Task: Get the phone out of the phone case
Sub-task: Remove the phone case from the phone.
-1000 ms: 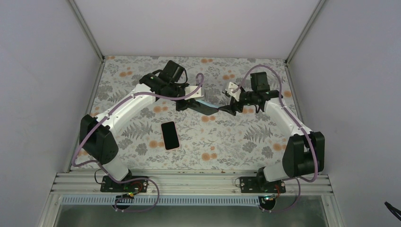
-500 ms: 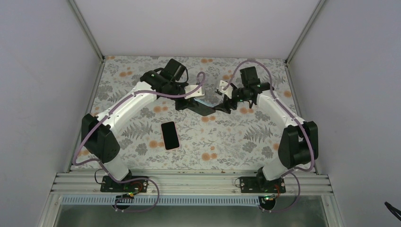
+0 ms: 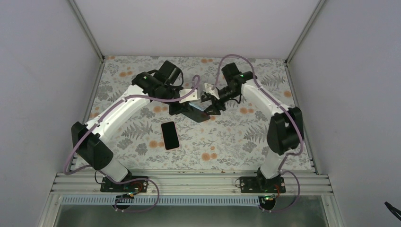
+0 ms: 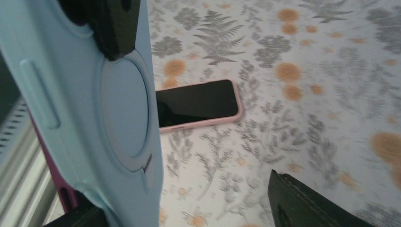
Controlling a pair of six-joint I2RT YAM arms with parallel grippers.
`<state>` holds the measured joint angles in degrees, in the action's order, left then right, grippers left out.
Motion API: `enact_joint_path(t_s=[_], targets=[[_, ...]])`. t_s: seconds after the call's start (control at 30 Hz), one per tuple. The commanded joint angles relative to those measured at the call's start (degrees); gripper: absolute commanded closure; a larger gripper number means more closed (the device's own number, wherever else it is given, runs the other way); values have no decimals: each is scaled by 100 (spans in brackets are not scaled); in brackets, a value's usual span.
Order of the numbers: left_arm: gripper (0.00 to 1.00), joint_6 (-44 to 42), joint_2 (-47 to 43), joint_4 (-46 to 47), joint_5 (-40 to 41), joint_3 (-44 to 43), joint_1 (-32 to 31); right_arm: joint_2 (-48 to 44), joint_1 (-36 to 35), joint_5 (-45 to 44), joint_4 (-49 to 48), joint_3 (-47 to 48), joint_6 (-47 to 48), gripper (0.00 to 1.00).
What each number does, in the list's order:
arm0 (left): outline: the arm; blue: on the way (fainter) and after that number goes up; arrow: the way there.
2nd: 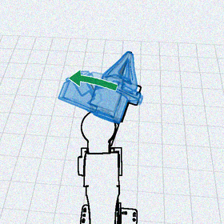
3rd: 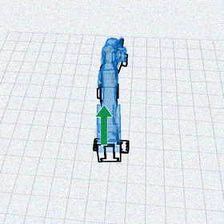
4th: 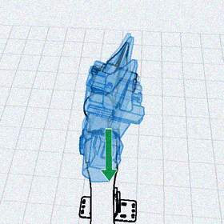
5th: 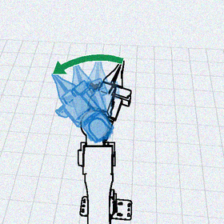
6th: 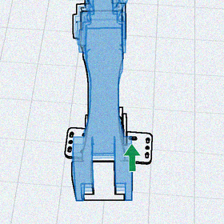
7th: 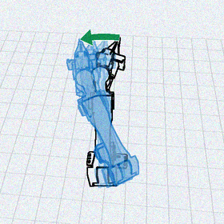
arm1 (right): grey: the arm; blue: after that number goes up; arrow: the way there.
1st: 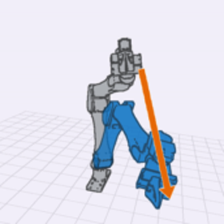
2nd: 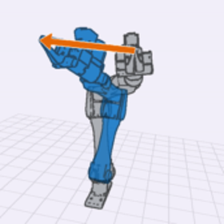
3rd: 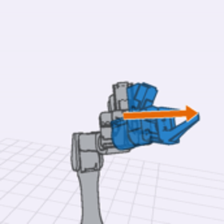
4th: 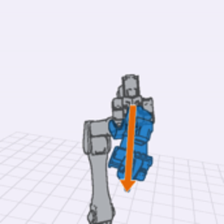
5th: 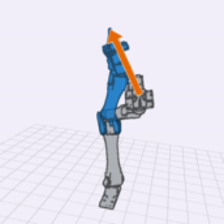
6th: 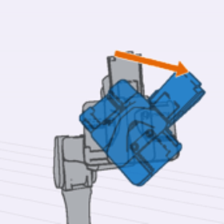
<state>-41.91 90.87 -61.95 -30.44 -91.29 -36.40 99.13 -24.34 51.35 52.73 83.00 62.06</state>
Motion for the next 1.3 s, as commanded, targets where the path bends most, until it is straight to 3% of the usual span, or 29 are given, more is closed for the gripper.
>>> enact_joint_path(t_s=[0.0, 0.07, 0.23, 0.27, 0.37, 0.4, 0.47, 0.5, 0.57, 0.7, 0.9, 1.07, 1.27], targets=[[98, 178, -333, 2345, -377, 96, -139, 729, -815, 2059, 1991, 878, 1245, 33], [98, 169, -388, 2487, -328, 185, -63, 798, -881, 2129, 2099, 911, 1193, 42], [98, 267, -362, 2836, -258, 345, 128, 601, -889, 2211, 2092, 938, 1271, 94], [98, 268, -359, 2909, -226, 423, 161, 566, -884, 2206, 2092, 961, 1239, 96], [87, 276, -323, 3005, -1, 450, 248, 409, -784, 2228, 1954, 965, 1001, 97], [77, 271, -316, 2958, 39, 402, 274, 361, -723, 2217, 1869, 973, 835, 97], [44, 268, -325, 2783, 318, 237, 281, 268, -533, 2118, 1789, 977, 623, 97], [33, 283, -383, 2762, 464, 204, 295, 208, -414, 2033, 1768, 953, 555, 97], [27, 214, -597, 2840, 616, 323, 371, 87, -91, 1943, 1614, 886, 243, 97], [1, 239, -1022, 3267, 995, 595, 465, -63, 502, 1530, 1518, 841, 26, 97], [0, 415, -1563, 4806, 1323, 1382, 370, -581, 1213, 598, -1146, 315, -2654, 96], [0, 1002, -886, 6077, 1959, 1468, -19, -831, 1192, -816, -3495, 87, -4902, 96], [0, 1453, 74, 7565, 3442, 1325, -470, -784, 734, -2100, -4126, 615, -5468, 96]])
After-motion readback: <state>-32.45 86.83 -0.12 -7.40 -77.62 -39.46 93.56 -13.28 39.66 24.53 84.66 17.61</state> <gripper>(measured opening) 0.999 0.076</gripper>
